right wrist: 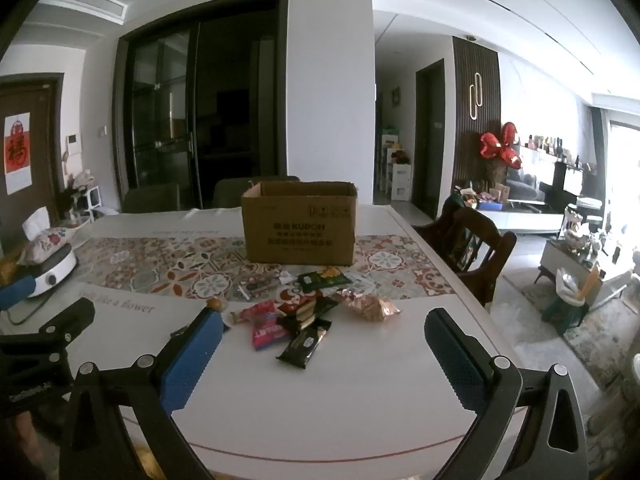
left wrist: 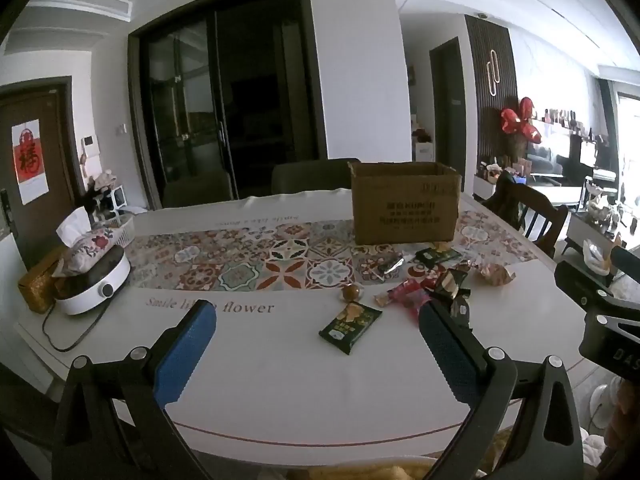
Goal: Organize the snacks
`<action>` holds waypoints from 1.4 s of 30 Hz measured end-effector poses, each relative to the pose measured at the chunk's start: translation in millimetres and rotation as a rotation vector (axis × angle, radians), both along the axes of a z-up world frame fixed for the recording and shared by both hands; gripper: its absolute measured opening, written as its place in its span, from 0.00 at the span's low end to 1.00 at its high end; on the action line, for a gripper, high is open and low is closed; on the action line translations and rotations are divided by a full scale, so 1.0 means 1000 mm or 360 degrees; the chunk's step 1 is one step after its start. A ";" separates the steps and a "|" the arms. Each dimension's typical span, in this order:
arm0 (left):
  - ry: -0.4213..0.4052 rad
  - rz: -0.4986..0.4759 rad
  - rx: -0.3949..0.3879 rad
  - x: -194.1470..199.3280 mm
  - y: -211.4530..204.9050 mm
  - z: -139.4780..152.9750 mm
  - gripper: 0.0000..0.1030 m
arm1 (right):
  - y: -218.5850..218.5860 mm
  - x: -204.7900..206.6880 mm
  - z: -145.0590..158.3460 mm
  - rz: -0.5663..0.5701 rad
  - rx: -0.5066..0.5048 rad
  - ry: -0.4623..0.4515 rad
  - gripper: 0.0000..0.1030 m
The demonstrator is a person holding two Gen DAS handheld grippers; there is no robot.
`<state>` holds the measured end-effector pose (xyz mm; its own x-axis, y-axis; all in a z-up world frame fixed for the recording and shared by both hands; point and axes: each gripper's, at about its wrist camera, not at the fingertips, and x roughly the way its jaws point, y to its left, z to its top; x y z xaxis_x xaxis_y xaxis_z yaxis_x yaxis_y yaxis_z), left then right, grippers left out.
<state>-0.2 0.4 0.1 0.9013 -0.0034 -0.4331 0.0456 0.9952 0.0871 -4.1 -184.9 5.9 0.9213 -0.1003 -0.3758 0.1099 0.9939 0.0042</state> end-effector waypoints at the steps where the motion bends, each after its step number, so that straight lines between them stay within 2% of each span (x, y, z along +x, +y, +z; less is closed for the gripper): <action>1: 0.0000 -0.0001 0.0001 0.000 0.000 0.000 1.00 | 0.000 0.000 0.000 0.0001 -0.0006 0.0022 0.99; 6: -0.0025 0.0013 0.0008 0.002 0.002 0.010 1.00 | 0.000 0.000 0.001 -0.0002 -0.0003 0.0013 0.99; 11: -0.0065 0.0019 0.0011 -0.007 0.001 0.005 1.00 | 0.000 0.000 0.001 0.0003 -0.0001 0.0015 0.99; 42: -0.0090 0.0020 0.0025 -0.009 0.004 0.011 1.00 | -0.001 -0.003 0.002 0.0000 0.0000 0.0001 0.99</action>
